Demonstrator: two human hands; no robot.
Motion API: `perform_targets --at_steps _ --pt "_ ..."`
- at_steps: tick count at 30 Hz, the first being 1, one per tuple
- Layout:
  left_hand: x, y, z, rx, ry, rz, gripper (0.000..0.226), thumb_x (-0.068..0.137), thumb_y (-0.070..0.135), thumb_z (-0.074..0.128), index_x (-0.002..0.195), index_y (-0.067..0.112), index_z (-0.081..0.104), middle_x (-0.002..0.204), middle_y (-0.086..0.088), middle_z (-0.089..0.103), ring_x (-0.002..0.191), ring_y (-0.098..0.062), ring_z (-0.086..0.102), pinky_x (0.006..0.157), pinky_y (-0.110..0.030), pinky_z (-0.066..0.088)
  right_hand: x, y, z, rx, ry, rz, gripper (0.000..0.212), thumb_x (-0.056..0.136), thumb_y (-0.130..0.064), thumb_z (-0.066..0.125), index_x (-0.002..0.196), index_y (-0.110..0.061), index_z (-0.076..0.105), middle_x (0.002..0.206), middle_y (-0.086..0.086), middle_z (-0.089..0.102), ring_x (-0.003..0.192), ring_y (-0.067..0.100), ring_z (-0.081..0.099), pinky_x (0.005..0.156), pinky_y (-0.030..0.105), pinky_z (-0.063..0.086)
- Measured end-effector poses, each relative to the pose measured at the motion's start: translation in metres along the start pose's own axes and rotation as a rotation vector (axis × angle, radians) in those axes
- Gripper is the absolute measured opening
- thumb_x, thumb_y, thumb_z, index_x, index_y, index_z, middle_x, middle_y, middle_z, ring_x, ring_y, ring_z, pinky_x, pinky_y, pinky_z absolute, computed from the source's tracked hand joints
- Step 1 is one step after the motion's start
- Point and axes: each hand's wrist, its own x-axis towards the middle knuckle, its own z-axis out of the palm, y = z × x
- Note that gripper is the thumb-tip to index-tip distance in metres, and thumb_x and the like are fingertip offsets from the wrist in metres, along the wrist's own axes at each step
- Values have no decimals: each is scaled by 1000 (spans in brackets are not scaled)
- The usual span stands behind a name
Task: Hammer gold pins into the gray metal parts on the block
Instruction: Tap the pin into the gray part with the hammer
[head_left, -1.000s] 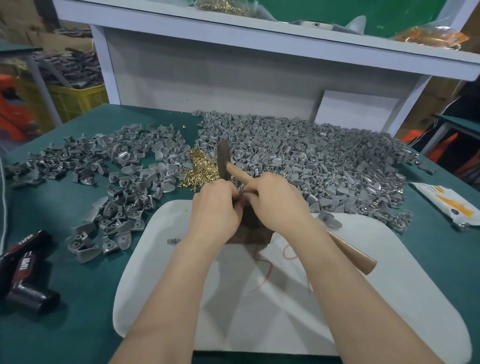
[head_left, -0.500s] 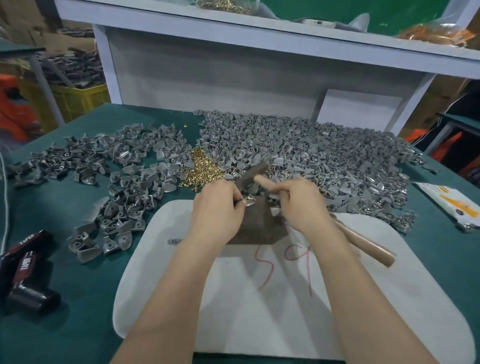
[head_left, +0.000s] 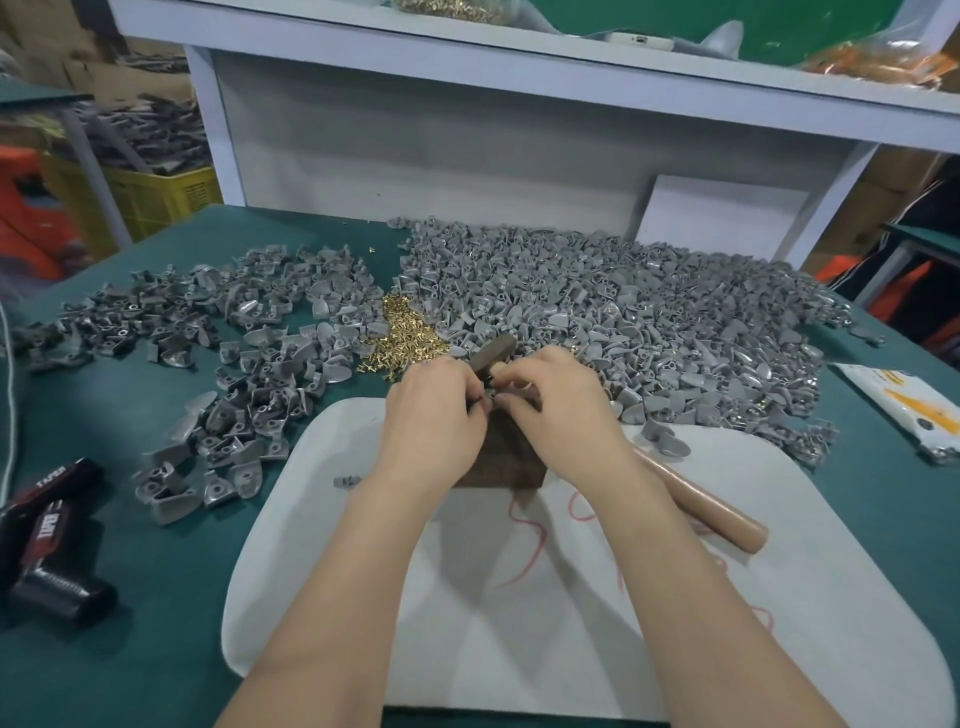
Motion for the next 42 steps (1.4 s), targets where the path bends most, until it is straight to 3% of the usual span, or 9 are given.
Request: perform_targets --at_steps 6,10,14,18,24,31,35,39,42 --pt "1 0 0 3 -1 7 5 86 17 63 81 16 65 96 -5 64 97 -29 57 84 -42 46 1 1 3 -35 1 -40 12 86 -13 60 96 -14 68 96 3 55 94 22 54 82 41 46" --pt "2 -2 2 9 -6 -4 5 87 18 63 82 19 62 98 -3 63 99 -28 56 85 -42 46 1 2 2 181 54 45 8 87 -10 61 93 -13 65 93 -1 65 89 17 59 84 32 47" --pt "1 -2 3 33 -16 0 10 87 20 61 80 24 57 99 0 62 99 -25 55 86 -40 45 3 3 -1 314 53 130 13 86 -6 62 89 -16 69 92 -2 70 86 12 63 87 34 51" --pt "1 -3 3 24 -4 6 4 87 19 60 85 20 64 97 1 63 98 -25 56 85 -40 46 2 0 -1 253 30 102 16 86 -5 62 91 -16 72 97 0 67 91 16 62 90 34 49" --pt "3 -5 4 21 -13 16 6 87 20 61 89 18 66 99 0 64 100 -25 58 87 -41 46 2 -2 1 53 -17 25 16 87 -6 58 94 -12 71 97 4 55 91 21 55 84 27 40" --pt "4 -7 5 13 -10 15 5 86 22 62 87 19 65 96 1 63 98 -24 58 86 -41 46 1 -1 6 121 3 61 13 88 -8 59 93 -15 69 99 4 57 90 18 57 87 31 44" --pt "4 -7 5 9 -10 16 4 86 22 62 85 18 65 96 0 63 98 -25 57 85 -42 46 2 1 8 184 7 87 13 87 -10 61 86 -22 66 97 0 56 81 9 55 82 24 44" --pt "3 -7 5 11 -7 20 3 86 21 63 85 18 65 96 0 62 97 -25 57 85 -41 46 4 3 9 188 1 89 19 86 -10 62 81 -29 61 88 -7 52 70 -3 48 68 12 36" --pt "3 -6 5 6 -10 21 3 85 21 63 82 20 62 96 0 63 97 -25 57 85 -42 46 5 5 11 208 -3 105 17 86 -10 62 83 -26 63 90 -2 58 70 1 49 72 19 39"
